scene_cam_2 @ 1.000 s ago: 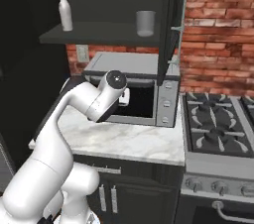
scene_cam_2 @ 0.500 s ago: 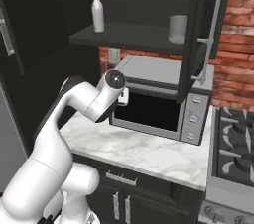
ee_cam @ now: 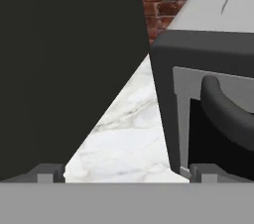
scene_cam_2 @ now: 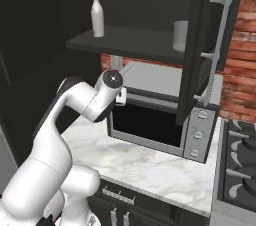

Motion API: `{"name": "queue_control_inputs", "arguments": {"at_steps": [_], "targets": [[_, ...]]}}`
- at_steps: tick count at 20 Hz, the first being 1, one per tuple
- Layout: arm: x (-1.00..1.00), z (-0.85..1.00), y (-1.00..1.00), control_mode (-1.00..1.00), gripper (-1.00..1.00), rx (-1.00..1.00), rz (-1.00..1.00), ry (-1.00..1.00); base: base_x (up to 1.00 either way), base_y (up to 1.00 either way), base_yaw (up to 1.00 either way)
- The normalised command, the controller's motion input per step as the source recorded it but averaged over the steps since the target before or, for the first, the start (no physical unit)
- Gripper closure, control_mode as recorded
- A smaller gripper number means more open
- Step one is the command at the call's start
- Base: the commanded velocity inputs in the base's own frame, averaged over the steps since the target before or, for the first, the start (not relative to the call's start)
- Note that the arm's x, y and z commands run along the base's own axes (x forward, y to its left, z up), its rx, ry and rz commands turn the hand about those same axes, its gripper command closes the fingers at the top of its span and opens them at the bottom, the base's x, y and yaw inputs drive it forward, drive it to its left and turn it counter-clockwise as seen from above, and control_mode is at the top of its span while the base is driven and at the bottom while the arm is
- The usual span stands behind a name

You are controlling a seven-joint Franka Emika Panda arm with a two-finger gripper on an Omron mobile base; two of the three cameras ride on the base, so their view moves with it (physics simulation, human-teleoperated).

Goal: There is a bowl on the dining counter. Grab a lemon wedge from the fridge and place it in the bowl. Then get the liquor bottle and glass cup from the cabinet and place them next to the bowl.

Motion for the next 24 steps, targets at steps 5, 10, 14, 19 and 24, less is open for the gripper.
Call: {"name": "queue_control_inputs", "arguments": {"at_steps": [5, 10, 14, 19, 24], "targets": [[0.0, 0.0, 0.0, 1.0, -1.0, 0.0, 0.0, 0.0, 0.7, 0.0, -0.01], [0.0, 0.0, 0.0, 1.0, -1.0, 0.0, 0.0, 0.0, 0.82, 0.0, -0.11], [0.05, 0.0, 0.0, -1.0, -1.0, 0.0, 0.0, 0.0, 0.07, 0.0, -0.04], [0.44, 0.18, 0.0, -1.0, -1.0, 0.0, 0.0, -0.12, 0.0, 0.0, 0.0], [0.51, 0.51, 0.0, -1.0, -1.0, 0.0, 0.02, -0.22, 0.0, 0.0, 0.0]]}}
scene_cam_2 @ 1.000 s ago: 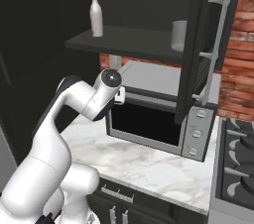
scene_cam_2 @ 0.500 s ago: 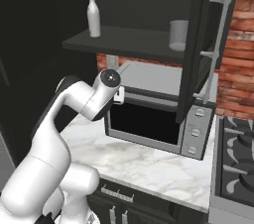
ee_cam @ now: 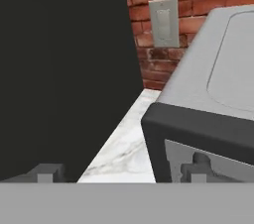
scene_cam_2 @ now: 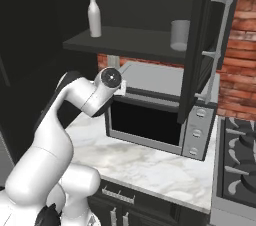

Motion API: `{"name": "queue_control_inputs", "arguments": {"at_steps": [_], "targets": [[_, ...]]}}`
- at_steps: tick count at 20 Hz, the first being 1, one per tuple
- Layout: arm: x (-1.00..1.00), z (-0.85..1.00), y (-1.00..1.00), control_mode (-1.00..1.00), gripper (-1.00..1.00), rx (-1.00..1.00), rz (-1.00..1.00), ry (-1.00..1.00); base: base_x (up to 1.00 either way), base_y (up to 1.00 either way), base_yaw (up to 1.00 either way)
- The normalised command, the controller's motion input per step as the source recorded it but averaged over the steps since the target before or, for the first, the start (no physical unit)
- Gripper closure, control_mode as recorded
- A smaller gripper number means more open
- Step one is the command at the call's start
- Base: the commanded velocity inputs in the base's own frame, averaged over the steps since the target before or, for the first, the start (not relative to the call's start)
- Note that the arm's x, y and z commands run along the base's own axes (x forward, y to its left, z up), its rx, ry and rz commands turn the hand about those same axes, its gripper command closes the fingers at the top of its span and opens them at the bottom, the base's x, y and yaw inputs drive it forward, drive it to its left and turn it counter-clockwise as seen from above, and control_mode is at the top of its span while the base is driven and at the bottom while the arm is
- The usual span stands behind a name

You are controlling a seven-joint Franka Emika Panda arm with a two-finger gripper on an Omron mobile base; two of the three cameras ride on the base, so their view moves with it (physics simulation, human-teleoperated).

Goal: There is a bowl on the dining counter. Grab a lemon wedge from the fridge and place it in the bowl. Then get the liquor bottle and glass cup from the cabinet and place them next to the bowl.

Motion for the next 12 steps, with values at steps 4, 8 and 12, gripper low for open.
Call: {"name": "queue_control_inputs", "arguments": {"at_steps": [4, 8, 12], "targets": [[0.59, 0.53, 0.0, -1.0, -1.0, 0.0, 0.03, -0.22, 0.0, 0.0, 0.0], [0.52, 0.76, 0.0, -1.0, -1.0, -0.06, 0.0, -0.2, 0.0, 0.0, 0.0], [0.41, 0.81, 0.0, -1.0, -1.0, -0.06, 0.0, -0.2, 0.0, 0.0, 0.0]]}}
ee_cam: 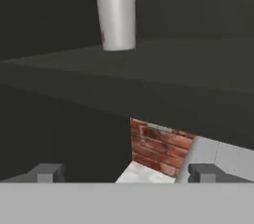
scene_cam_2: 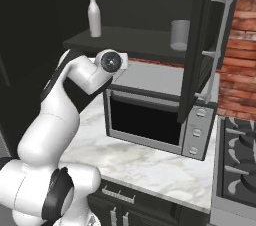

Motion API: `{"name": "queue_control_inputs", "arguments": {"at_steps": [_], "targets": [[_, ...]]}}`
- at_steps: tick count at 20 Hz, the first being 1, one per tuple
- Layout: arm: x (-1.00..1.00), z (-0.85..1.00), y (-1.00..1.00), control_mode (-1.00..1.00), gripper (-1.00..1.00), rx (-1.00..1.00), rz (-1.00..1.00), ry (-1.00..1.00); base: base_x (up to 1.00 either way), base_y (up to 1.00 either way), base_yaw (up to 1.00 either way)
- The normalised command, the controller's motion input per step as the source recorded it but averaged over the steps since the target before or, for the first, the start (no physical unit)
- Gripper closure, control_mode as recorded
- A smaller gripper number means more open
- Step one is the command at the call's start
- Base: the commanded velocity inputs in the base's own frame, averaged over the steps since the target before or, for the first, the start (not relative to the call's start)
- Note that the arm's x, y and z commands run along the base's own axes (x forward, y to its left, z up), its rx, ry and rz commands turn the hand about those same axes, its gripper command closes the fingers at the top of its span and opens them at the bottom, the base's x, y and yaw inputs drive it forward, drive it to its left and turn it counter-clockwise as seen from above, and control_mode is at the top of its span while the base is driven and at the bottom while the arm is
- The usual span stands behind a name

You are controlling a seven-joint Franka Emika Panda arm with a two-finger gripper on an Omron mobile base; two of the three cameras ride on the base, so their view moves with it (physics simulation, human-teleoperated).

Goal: There is a bowl on the dining counter. Grab a lemon wedge from the fridge and place it in the bowl. Then get the liquor bottle and glass cup from the cabinet and place them next to the bowl.

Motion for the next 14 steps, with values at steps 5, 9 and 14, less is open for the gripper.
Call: {"name": "queue_control_inputs", "arguments": {"at_steps": [5, 9, 14], "targets": [[0.12, 0.66, 0.01, -1.0, -1.0, -0.09, 0.08, -0.09, 0.0, 0.0, 0.0], [0.07, 0.53, 0.01, -1.0, -1.0, -0.06, 0.06, -0.08, 0.0, 0.0, 0.0], [0.1, 0.62, 0.0, -1.0, -1.0, -0.05, 0.03, -0.11, 0.0, 0.0, 0.0]]}}
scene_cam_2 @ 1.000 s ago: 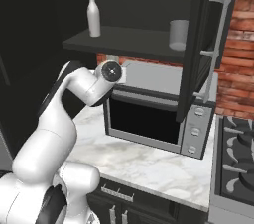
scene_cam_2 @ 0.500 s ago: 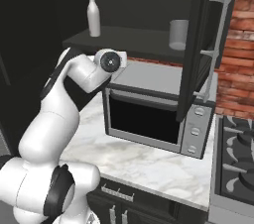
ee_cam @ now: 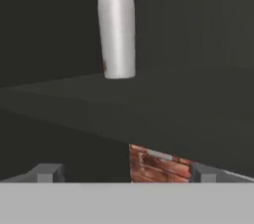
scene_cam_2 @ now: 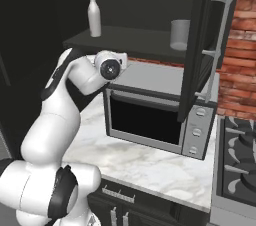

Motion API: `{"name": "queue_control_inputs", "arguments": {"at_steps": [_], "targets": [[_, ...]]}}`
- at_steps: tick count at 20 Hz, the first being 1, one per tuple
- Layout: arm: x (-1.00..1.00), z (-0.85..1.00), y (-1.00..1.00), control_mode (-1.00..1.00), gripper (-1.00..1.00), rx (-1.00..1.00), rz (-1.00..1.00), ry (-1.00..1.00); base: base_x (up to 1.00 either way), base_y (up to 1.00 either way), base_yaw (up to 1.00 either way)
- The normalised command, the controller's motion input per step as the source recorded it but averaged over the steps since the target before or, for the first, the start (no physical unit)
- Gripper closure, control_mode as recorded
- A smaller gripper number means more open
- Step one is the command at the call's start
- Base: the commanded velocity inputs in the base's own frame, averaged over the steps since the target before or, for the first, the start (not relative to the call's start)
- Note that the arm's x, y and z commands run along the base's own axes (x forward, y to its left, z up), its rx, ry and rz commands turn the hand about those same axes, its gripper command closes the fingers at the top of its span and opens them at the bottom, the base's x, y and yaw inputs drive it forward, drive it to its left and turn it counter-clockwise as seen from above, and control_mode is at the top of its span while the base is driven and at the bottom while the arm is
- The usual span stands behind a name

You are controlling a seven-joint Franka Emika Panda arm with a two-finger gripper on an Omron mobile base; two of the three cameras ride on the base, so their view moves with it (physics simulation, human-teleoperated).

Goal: There is a bowl on the dining counter. Grab a lemon wedge from the fridge and place it in the bowl. Then get the liquor bottle and glass cup from the cabinet and place them next to the bowl.

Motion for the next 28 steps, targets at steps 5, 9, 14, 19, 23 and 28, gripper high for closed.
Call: {"name": "queue_control_inputs", "arguments": {"at_steps": [5, 9, 14, 19, 23, 28], "targets": [[-0.51, 0.29, 0.03, -1.0, -1.0, -0.04, 0.01, -0.1, 0.0, 0.0, 0.0], [-0.87, 0.23, 0.0, -1.0, -1.0, -0.02, 0.0, -0.08, 0.0, 0.0, 0.0], [-0.68, 0.59, 0.0, -1.0, -1.0, -0.04, 0.0, -0.12, 0.0, 0.0, 0.0], [-0.18, 0.66, 0.0, -1.0, -1.0, -0.02, 0.0, -0.05, 0.0, 0.0, 0.0], [0.03, 0.26, 0.0, -1.0, -1.0, 0.0, 0.0, 0.02, 0.0, 0.0, 0.0], [0.02, 0.0, 0.0, -1.0, -1.0, 0.0, 0.0, 0.01, 0.0, 0.0, 0.0]]}}
